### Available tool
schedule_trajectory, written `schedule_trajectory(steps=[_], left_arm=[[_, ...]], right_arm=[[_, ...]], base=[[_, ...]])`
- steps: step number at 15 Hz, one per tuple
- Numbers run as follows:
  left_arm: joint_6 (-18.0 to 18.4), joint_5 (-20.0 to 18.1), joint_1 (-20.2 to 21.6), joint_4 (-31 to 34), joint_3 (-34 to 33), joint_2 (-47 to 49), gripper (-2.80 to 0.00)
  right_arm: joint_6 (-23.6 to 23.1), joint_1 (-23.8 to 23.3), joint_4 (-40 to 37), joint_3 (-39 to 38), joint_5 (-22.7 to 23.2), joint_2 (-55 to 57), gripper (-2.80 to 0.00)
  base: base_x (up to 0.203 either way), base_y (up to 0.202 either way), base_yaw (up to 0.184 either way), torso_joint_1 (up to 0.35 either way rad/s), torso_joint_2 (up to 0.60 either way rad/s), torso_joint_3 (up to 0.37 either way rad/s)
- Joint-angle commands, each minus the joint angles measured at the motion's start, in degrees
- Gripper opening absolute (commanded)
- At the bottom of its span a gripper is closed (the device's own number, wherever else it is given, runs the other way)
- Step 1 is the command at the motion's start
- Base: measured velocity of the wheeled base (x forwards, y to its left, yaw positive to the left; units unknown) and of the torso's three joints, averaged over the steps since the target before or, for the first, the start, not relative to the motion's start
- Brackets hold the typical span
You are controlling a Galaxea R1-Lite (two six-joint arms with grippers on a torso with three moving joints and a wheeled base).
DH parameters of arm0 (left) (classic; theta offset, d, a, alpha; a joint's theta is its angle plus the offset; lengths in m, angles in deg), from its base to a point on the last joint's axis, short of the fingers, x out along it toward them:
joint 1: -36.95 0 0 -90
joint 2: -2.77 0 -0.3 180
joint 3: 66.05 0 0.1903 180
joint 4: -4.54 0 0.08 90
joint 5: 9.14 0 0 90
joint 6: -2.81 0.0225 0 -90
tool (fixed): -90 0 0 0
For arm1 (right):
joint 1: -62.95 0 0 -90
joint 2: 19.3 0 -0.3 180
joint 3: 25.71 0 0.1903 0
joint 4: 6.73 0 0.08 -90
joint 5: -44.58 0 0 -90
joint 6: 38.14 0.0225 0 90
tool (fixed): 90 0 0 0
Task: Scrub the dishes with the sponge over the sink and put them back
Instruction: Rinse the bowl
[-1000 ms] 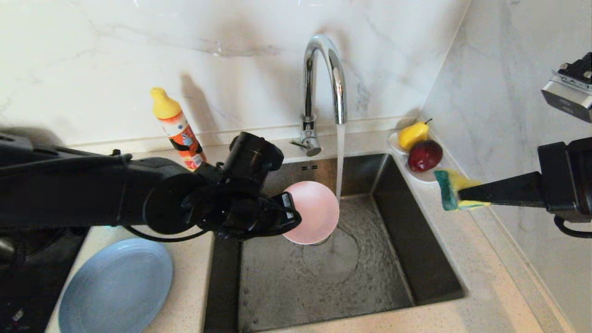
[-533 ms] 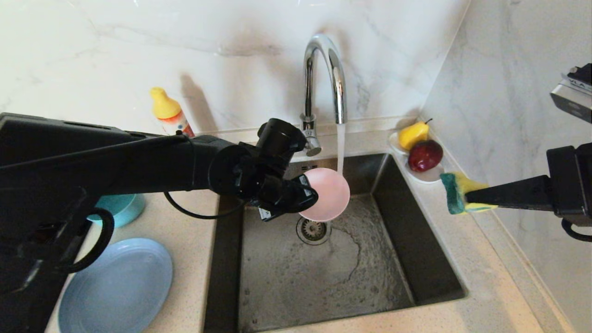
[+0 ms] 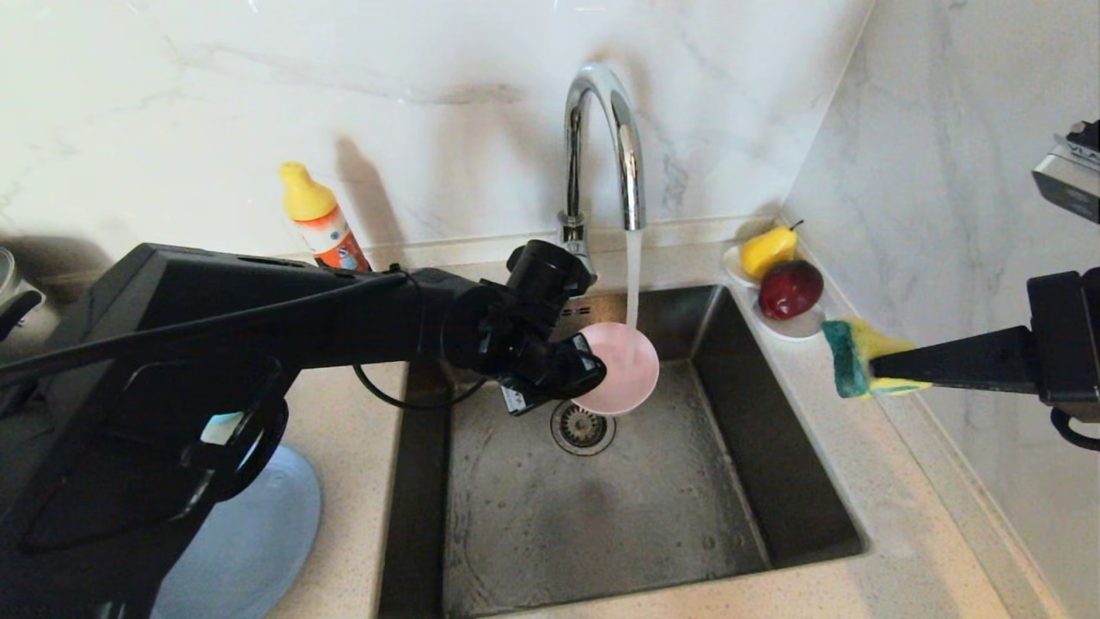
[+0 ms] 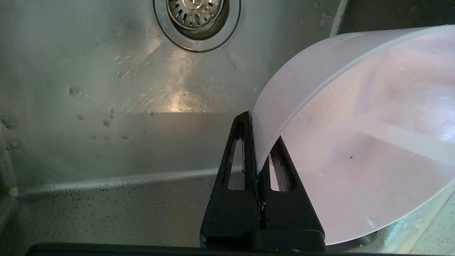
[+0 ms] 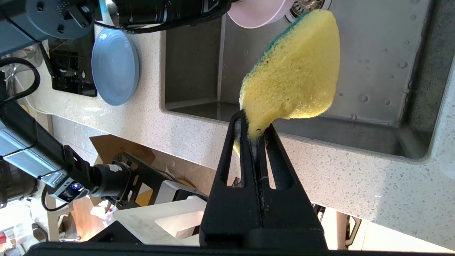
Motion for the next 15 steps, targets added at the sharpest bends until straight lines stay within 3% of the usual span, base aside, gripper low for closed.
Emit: schedule_trajectory(steps=[1, 7, 10, 12, 15], left_arm=[[-0.6, 0.2, -0.1, 0.1, -0.5, 0.0, -2.80], [-0.7, 0.4, 0.0, 2.4, -3.0, -3.2, -2.80], [0.2, 2.0, 0.1, 1.9, -9.3, -9.5, -2.80], [3.2, 4.5, 0.6, 0.6, -15.3, -15.1, -2.80], [10.2, 11.8, 1.5, -11.4, -27.5, -21.9, -2.80]], right_arm=[[0.1, 0.0, -0.1, 0.0, 0.1, -0.1, -2.80], [0.2, 0.1, -0.1, -0.9, 0.2, -0.7, -2.80], [0.2, 0.1, -0.1, -1.8, 0.2, -1.0, -2.80], [0.2, 0.7, 0.3, -3.6, 0.2, -1.2, -2.80], [0.3, 0.7, 0.3, -4.7, 1.6, -0.9, -2.80]], base=[[0.000, 0.000, 0.000, 0.000, 0.00, 0.000], [0.000, 0.000, 0.000, 0.000, 0.00, 0.000], [0.000, 0.000, 0.000, 0.000, 0.00, 0.000], [0.000, 0.000, 0.000, 0.000, 0.00, 0.000], [0.000, 0.000, 0.000, 0.000, 0.00, 0.000]])
